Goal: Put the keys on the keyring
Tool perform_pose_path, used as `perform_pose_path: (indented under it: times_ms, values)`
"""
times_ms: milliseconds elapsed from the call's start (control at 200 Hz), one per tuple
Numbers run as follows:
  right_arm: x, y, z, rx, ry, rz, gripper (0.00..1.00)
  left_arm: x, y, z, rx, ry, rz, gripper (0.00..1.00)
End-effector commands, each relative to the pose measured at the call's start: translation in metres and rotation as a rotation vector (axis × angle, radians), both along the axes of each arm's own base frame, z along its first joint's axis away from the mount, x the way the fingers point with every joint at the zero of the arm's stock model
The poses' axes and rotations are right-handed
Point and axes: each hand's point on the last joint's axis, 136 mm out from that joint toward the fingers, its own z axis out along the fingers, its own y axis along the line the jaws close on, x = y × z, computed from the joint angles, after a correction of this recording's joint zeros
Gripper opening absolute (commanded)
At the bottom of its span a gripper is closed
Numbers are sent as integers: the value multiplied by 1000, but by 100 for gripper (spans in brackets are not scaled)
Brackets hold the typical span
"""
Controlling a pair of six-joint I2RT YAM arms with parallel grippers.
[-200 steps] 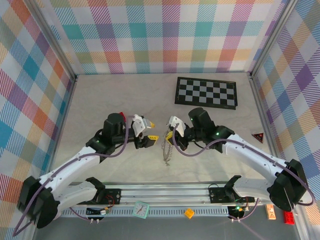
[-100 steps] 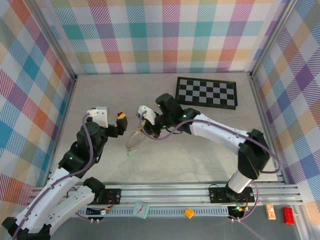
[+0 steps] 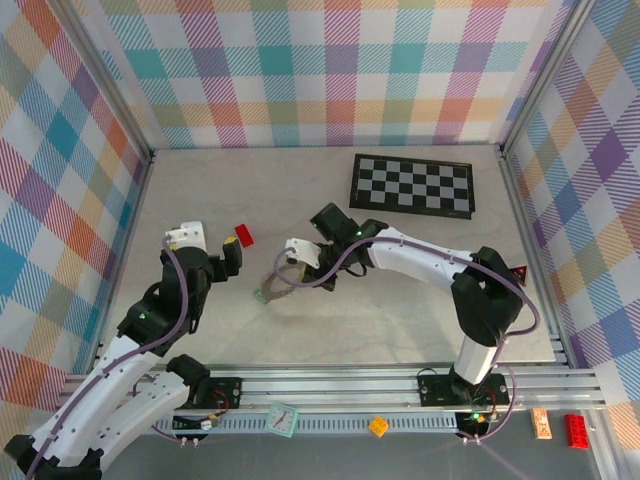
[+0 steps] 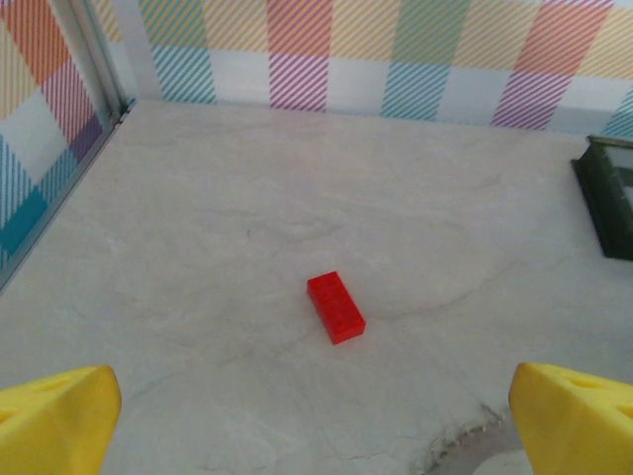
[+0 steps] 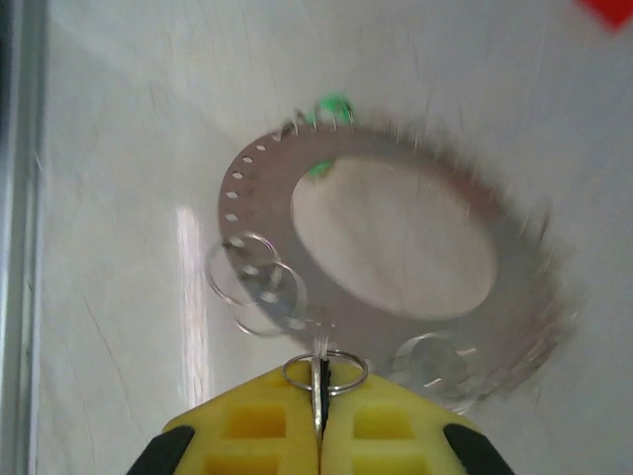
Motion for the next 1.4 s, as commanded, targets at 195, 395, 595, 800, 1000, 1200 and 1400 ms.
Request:
perform_pose_path:
  times_ms: [195,395,595,800,1000,1200,1400]
  values:
    - [10,-69,-42,-238,-78,-58,17,23,13,-23,46,4,95,100]
    - [17,-83,-47,-243,-74,-114,42,37,34,-43,40,51,192,100]
    - [21,-93,13,-34,-73,-297,58,46,48,-62,9,59,217,100]
    - [58,-174,66,252,-239,-782,81,57,52,-67,18,-60,197,100]
    - [93,-288,38,253,-426,-1287,85,65,43,-88,2,-143,107,100]
    - [113,-305,10,353,-522,-1321,85,77,37,-112,3,-132,41,100]
    - [140,-298,11,432,-569,-1248,84,98,30,-123,-12,-140,2,100]
